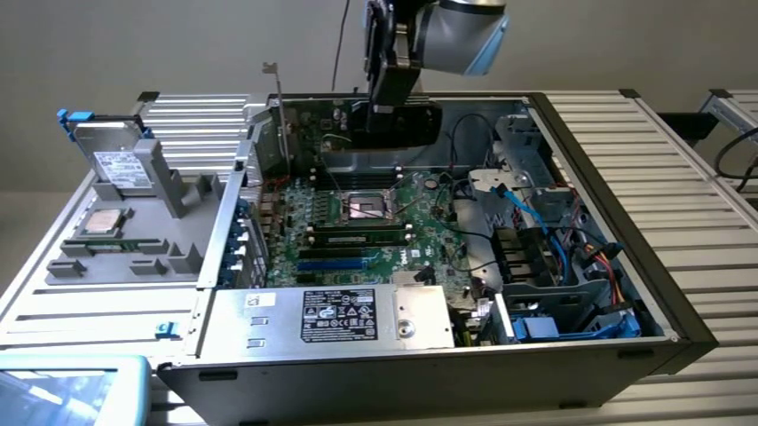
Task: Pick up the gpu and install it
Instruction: 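Insert the gpu into the slot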
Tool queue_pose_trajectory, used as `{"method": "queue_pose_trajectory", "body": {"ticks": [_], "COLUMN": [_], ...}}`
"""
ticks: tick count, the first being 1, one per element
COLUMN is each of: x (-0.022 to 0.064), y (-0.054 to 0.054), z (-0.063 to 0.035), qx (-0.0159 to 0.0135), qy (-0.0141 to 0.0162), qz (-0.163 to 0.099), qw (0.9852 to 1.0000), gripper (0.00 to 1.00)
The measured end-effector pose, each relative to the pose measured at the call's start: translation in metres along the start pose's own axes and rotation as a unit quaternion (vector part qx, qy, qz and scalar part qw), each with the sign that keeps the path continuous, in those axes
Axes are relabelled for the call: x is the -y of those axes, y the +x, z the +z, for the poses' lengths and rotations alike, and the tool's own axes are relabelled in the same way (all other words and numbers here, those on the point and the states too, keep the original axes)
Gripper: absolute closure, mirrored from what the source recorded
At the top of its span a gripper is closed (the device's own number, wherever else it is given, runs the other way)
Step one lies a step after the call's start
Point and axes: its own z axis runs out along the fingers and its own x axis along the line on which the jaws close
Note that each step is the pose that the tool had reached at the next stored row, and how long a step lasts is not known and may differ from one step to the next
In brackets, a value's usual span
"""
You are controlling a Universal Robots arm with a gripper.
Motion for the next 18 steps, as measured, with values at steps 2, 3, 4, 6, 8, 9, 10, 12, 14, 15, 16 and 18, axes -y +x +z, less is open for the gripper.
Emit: {"method": "queue_pose_trajectory", "body": {"ticks": [2,3,4,6,8,9,10,12,14,15,16,18], "x": [-0.0003,-0.0005,-0.0006,-0.0006,-0.0005,-0.0005,-0.0004,-0.0004,-0.0004,-0.0004,-0.0005,-0.0009], "y": [-0.0006,-0.0011,-0.0014,-0.002,-0.0027,-0.0032,-0.0035,-0.0035,-0.0035,-0.0035,-0.0035,-0.0036], "z": [0.0013,0.0021,0.0031,0.0049,0.006,0.0061,0.0062,0.0062,0.0062,0.0062,0.0063,0.0068], "qx": [-0.0043,-0.0062,-0.0077,-0.0113,-0.017,-0.0197,-0.0211,-0.0212,-0.0212,-0.0213,-0.0213,-0.0213], "qy": [0.0014,0.0015,0.0015,0.0015,0.0012,0.001,0.001,0.001,0.001,0.001,0.001,0.001], "qz": [0.001,0.001,0.001,0.002,0.004,0.004,0.004,0.004,0.004,0.004,0.004,0.004], "qw": [1.0,1.0,1.0,0.9999,0.9998,0.9998,0.9998,0.9998,0.9998,0.9998,0.9998,0.9998], "gripper": [0.72,0.72,0.72,0.72,0.72,0.72,0.72,0.72,0.72,0.72,0.72,0.72]}}
